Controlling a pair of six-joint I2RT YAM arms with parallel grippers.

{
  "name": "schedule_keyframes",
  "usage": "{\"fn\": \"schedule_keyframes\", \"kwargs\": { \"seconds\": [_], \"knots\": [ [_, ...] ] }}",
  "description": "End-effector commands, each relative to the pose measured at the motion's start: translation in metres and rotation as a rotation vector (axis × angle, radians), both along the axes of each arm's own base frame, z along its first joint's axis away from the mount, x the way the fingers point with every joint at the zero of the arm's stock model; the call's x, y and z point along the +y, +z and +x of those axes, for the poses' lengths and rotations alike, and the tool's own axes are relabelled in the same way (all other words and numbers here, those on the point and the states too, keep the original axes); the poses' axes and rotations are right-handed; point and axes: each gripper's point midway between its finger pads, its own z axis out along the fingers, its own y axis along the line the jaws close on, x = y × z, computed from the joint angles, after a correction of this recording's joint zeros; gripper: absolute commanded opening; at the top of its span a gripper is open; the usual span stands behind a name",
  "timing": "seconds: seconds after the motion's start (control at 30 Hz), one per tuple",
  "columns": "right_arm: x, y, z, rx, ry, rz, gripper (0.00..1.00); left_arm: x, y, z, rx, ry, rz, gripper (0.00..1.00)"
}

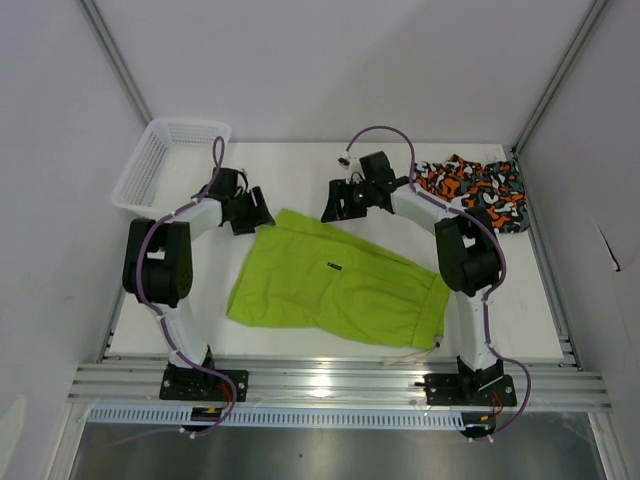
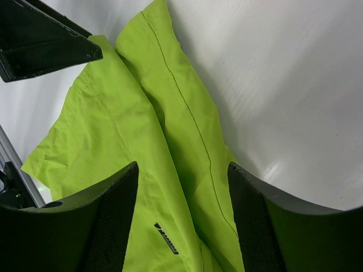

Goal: Fold and stack the shorts
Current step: Fold the shorts

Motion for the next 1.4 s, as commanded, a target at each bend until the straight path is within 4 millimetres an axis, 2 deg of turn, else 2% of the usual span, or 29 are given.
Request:
{"fn": "schedule_keyframes", "kwargs": {
  "seconds": [0.0, 0.07, 0.1, 0.2, 0.37, 0.4, 0.47, 0.5, 0.57, 0.6, 0.77, 0.9, 0.97, 1.0, 1.03, 1.1, 1.13, 1.17, 1.37],
  "knots": [
    [0.014, 0.015, 0.008, -0.035, 0.028, 0.048, 0.66, -0.009, 0.015, 0.019, -0.085, -0.079, -0.027, 0.68],
    [0.015, 0.013, 0.009, -0.032, 0.030, 0.050, 0.66, -0.009, 0.012, 0.019, -0.080, -0.083, -0.031, 0.63],
    [0.015, 0.013, 0.009, -0.031, 0.028, 0.049, 0.66, -0.009, 0.011, 0.019, -0.081, -0.082, -0.035, 0.53],
    [0.015, 0.011, 0.010, -0.030, 0.026, 0.049, 0.65, -0.010, 0.009, 0.019, -0.078, -0.085, -0.043, 0.37],
    [0.019, 0.006, 0.012, -0.016, 0.024, 0.058, 0.65, -0.013, 0.006, 0.022, -0.075, -0.093, -0.059, 0.20],
    [0.021, 0.006, 0.013, -0.014, 0.025, 0.063, 0.65, -0.013, 0.006, 0.023, -0.080, -0.092, -0.059, 0.13],
    [0.024, 0.009, 0.018, -0.020, 0.024, 0.072, 0.65, -0.013, 0.007, 0.024, -0.084, -0.093, -0.061, 0.06],
    [0.025, 0.001, 0.019, -0.001, 0.023, 0.062, 0.65, -0.013, 0.008, 0.025, -0.089, -0.093, -0.061, 0.00],
    [0.030, 0.004, 0.026, -0.012, 0.024, 0.061, 0.65, -0.013, 0.008, 0.024, -0.089, -0.094, -0.062, 0.00],
    [0.029, -0.008, 0.026, 0.019, 0.020, 0.045, 0.64, -0.013, 0.009, 0.022, -0.090, -0.095, -0.063, 0.00],
    [0.034, -0.019, 0.031, 0.050, 0.030, 0.027, 0.60, -0.016, 0.022, 0.017, -0.121, -0.102, -0.089, 0.00],
    [0.037, -0.019, 0.031, 0.062, 0.056, 0.024, 0.56, -0.018, 0.045, 0.014, -0.170, -0.107, -0.107, 0.00],
    [0.040, -0.022, 0.030, 0.072, 0.063, 0.016, 0.56, -0.020, 0.050, 0.009, -0.179, -0.105, -0.123, 0.00],
    [0.039, -0.025, 0.028, 0.084, 0.059, 0.002, 0.56, -0.021, 0.061, 0.009, -0.205, -0.104, -0.130, 0.00],
    [0.042, -0.021, 0.030, 0.075, 0.067, 0.002, 0.55, -0.022, 0.060, 0.004, -0.202, -0.107, -0.142, 0.00],
    [0.043, -0.032, 0.023, 0.119, 0.084, -0.031, 0.54, -0.025, 0.072, 0.002, -0.234, -0.105, -0.163, 0.00],
    [0.047, -0.026, 0.025, 0.096, 0.101, -0.030, 0.54, -0.025, 0.078, 0.002, -0.244, -0.100, -0.171, 0.00],
    [0.047, -0.034, 0.018, 0.124, 0.112, -0.049, 0.53, -0.025, 0.080, 0.000, -0.249, -0.098, -0.174, 0.00],
    [0.049, -0.036, 0.015, 0.128, 0.126, -0.057, 0.38, -0.027, 0.100, -0.003, -0.289, -0.086, -0.201, 0.00]
  ]
}}
